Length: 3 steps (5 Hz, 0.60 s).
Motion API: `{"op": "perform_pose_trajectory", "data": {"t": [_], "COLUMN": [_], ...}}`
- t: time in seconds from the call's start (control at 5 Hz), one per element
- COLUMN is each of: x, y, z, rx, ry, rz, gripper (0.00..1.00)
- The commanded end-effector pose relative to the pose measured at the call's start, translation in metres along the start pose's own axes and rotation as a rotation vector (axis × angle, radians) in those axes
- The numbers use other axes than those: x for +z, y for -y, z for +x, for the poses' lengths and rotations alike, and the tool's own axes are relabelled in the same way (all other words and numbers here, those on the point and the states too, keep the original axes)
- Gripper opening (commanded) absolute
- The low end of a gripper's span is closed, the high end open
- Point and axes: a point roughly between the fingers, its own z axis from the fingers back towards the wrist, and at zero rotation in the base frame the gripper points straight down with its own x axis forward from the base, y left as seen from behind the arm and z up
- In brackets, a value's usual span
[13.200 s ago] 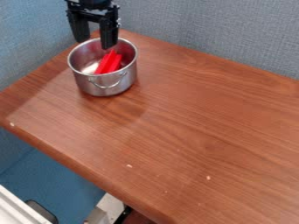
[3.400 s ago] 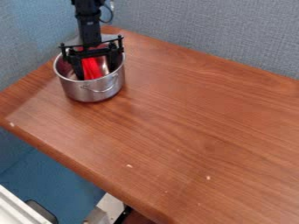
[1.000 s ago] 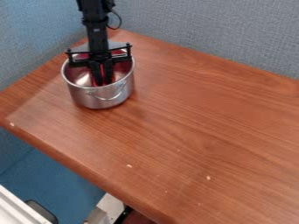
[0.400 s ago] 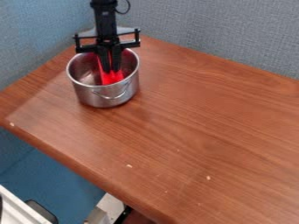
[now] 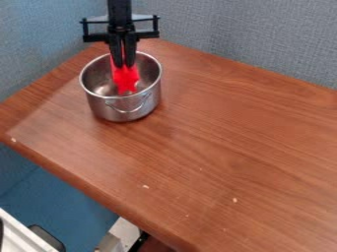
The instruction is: Put the red object in the metal pot
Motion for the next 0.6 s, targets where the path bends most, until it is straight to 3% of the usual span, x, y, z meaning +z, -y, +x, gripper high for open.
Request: {"op": "perform_pose_trajectory", "data": {"t": [0.0,0.2,0.4], "x": [0.030,0.025,0.018], "y": [-0.011,-0.022,-0.035], "z": [0.001,0.006,0.014], "rx": [0.007,0.011,-0.032], "ry": [0.095,0.103,0.115], "rz": [-0.049,-0.045,-0.031], "gripper": [0.00,0.00,1.00]}}
